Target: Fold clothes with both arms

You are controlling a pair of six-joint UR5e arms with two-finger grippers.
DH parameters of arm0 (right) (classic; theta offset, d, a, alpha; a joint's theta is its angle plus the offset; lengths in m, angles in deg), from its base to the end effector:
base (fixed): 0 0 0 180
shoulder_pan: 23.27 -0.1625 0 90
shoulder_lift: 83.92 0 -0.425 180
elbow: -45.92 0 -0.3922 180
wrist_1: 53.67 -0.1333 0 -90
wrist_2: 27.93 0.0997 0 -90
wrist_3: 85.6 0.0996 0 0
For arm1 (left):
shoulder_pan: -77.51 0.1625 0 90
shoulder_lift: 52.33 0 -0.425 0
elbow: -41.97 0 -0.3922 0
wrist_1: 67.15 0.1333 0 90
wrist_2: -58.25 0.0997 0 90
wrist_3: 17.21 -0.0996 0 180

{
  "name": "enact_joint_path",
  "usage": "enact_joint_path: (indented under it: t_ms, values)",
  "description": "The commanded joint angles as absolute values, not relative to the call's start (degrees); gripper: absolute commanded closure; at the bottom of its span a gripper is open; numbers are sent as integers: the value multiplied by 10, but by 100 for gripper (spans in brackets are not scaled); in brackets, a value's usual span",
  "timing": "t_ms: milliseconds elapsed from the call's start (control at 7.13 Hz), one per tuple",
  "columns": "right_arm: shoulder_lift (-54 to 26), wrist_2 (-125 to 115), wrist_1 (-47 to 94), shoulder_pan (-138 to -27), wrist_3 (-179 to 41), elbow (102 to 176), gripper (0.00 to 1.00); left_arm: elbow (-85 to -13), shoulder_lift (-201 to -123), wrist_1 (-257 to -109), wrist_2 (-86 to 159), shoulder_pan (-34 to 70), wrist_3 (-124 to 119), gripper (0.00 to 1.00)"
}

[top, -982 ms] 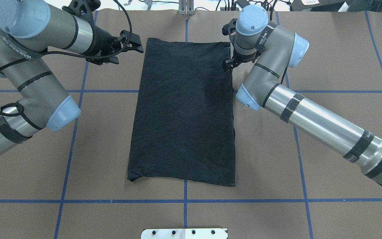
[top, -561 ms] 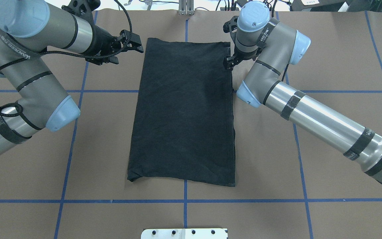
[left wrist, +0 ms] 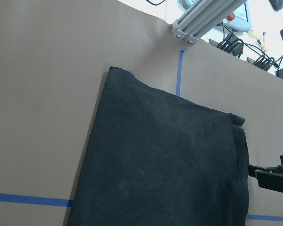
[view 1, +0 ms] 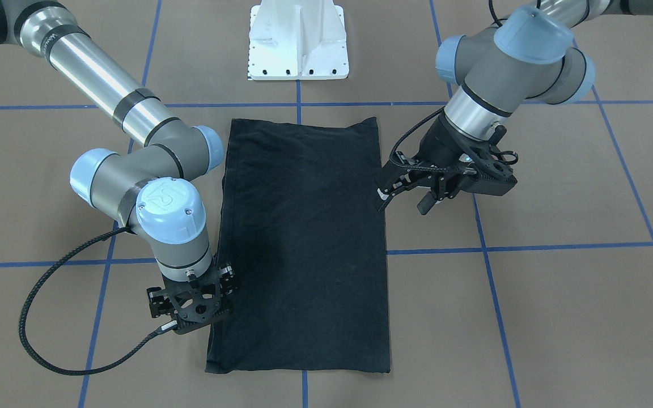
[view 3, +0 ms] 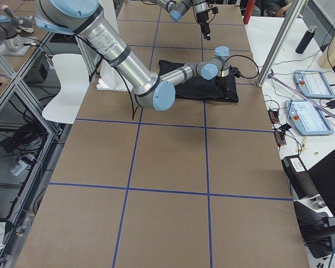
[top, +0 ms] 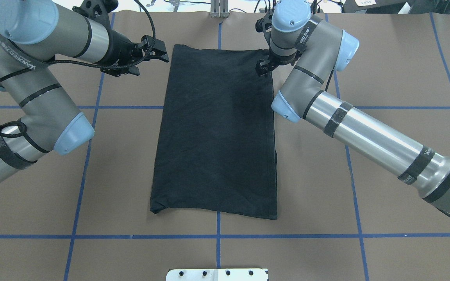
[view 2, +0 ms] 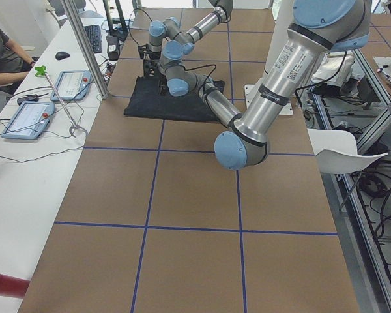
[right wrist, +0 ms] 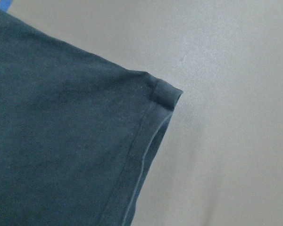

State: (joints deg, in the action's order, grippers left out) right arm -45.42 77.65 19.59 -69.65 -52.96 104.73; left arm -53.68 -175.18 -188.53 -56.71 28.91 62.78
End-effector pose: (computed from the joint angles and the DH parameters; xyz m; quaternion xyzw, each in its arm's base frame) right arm -0.5008 -0.6800 0.3074 0.1683 -0.2955 -0.1327 0.9310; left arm 0.3657 -0.5529 0.2128 0.1192 0.5743 -0.1477 0.7963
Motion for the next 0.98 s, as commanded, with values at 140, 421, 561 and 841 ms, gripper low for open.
enact_joint_path:
  t_ms: [140,421,561,841]
  values:
    - [-458,773,164,-698,-533,1015,0,-537,-1752,-1885,-567,289,628,0]
    - [-457,774,164,-698,-533,1009,0,-537,-1752,-1885,-567,289,628,0]
    - [-456,774,164,-698,-533,1007,0,-537,-1753,-1885,-567,289,627,0]
    - [-457,776,164,-700,-534,1006,0,-536,-1753,-1885,-567,288,624,0]
